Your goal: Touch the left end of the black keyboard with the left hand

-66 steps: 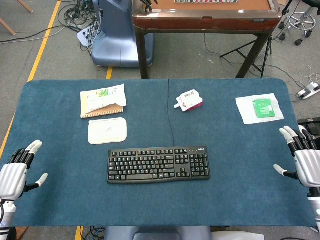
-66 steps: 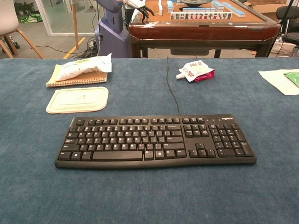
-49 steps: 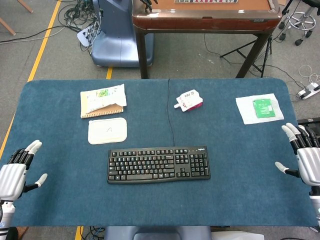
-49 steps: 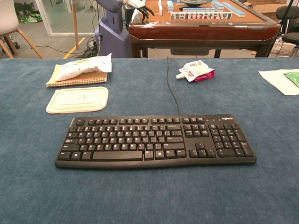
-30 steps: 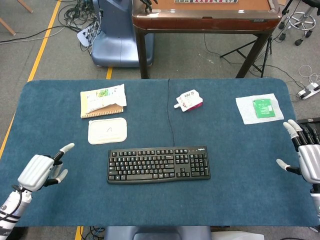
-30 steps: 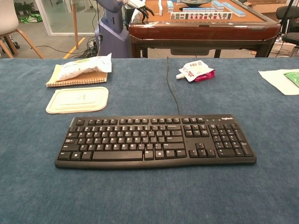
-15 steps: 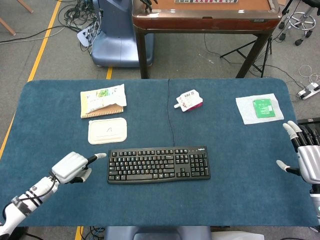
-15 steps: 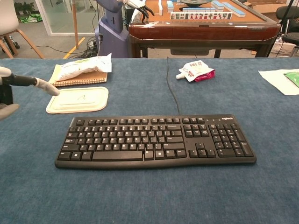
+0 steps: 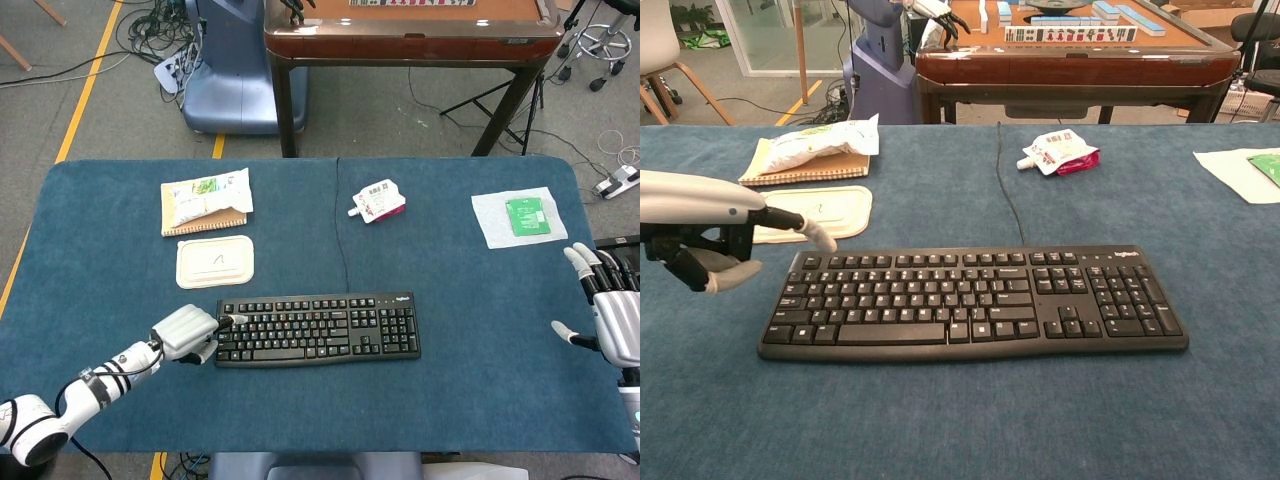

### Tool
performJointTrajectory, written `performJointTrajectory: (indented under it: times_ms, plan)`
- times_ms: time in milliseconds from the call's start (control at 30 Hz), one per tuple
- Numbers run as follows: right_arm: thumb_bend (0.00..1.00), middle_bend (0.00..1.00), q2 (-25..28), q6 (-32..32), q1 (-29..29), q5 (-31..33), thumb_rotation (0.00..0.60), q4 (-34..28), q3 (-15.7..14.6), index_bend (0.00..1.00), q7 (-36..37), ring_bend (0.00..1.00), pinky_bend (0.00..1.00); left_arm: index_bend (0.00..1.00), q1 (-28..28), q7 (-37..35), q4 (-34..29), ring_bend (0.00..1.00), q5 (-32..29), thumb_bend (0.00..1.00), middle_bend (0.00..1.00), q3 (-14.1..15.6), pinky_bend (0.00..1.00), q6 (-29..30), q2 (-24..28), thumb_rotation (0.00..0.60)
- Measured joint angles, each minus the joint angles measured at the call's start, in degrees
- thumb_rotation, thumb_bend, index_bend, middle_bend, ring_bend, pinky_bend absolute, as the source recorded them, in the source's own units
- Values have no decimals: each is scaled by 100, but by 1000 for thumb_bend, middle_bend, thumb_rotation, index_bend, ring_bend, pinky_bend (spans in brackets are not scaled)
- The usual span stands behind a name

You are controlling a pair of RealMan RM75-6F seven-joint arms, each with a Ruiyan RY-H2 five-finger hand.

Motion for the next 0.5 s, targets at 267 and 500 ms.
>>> performJointTrajectory:
  times_ms: [267, 500]
  plan:
    - [45, 34, -24, 15, -15, -17, 600, 35, -18, 0, 35, 67, 41, 143, -342, 333, 128, 987, -446, 619, 999, -33, 756, -358, -392, 600]
    - [45, 34, -41, 40, -53, -2, 600, 77, -36, 0, 65, 67, 41, 140, -555, 548, 295, 988, -822, 619, 999, -51, 756, -522, -633, 600]
